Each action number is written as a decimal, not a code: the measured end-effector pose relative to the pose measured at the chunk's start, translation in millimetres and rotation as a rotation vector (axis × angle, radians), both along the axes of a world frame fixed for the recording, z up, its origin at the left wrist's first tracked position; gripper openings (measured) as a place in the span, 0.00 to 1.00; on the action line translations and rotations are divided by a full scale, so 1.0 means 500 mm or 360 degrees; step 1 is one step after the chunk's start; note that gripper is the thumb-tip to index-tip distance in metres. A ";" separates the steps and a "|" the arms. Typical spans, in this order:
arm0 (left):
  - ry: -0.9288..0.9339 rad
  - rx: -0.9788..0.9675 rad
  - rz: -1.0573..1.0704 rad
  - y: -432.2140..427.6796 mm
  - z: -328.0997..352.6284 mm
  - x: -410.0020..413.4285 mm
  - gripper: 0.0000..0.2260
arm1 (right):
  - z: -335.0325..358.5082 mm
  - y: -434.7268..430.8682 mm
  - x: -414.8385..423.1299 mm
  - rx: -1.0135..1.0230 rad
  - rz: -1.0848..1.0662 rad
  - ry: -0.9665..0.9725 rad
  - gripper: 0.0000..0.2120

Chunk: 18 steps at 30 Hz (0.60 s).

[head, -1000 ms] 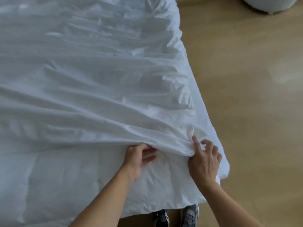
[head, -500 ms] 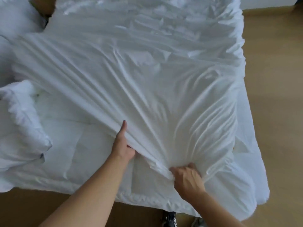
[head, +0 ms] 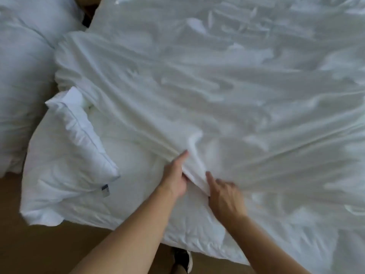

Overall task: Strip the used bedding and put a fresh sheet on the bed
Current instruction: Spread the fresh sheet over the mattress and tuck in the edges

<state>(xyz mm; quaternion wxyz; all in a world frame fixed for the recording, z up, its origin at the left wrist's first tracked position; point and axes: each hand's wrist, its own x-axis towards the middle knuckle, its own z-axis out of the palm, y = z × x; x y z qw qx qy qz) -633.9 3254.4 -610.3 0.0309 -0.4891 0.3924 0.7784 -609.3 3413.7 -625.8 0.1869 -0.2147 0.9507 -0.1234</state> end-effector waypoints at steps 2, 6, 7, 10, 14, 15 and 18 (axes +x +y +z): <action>0.0132 0.0093 0.0148 -0.117 0.002 -0.051 0.14 | -0.031 -0.019 0.008 0.0112 -0.0114 -0.0327 0.20; 0.0072 0.0101 0.0177 -0.307 -0.028 -0.063 0.18 | -0.029 -0.025 0.071 0.0284 -0.0194 -0.0558 0.22; 0.0023 0.0059 0.0158 -0.331 -0.038 -0.052 0.18 | -0.027 -0.039 0.072 0.0355 -0.0139 -0.0456 0.24; -0.0133 -0.0172 0.0072 -0.354 -0.047 -0.007 0.13 | -0.005 -0.185 0.050 0.0177 -0.0141 -0.0031 0.36; -0.0244 -0.1361 -0.0787 -0.418 -0.005 0.026 0.17 | 0.010 -0.483 -0.042 0.0010 -0.0015 0.0073 0.41; -0.0238 -0.1837 -0.0916 -0.457 0.008 0.037 0.18 | 0.009 -0.546 -0.060 -0.0009 -0.0043 -0.0048 0.35; -0.0431 -0.2598 -0.1122 -0.589 0.045 0.080 0.29 | 0.006 -0.665 -0.060 -0.0061 -0.0052 -0.0128 0.11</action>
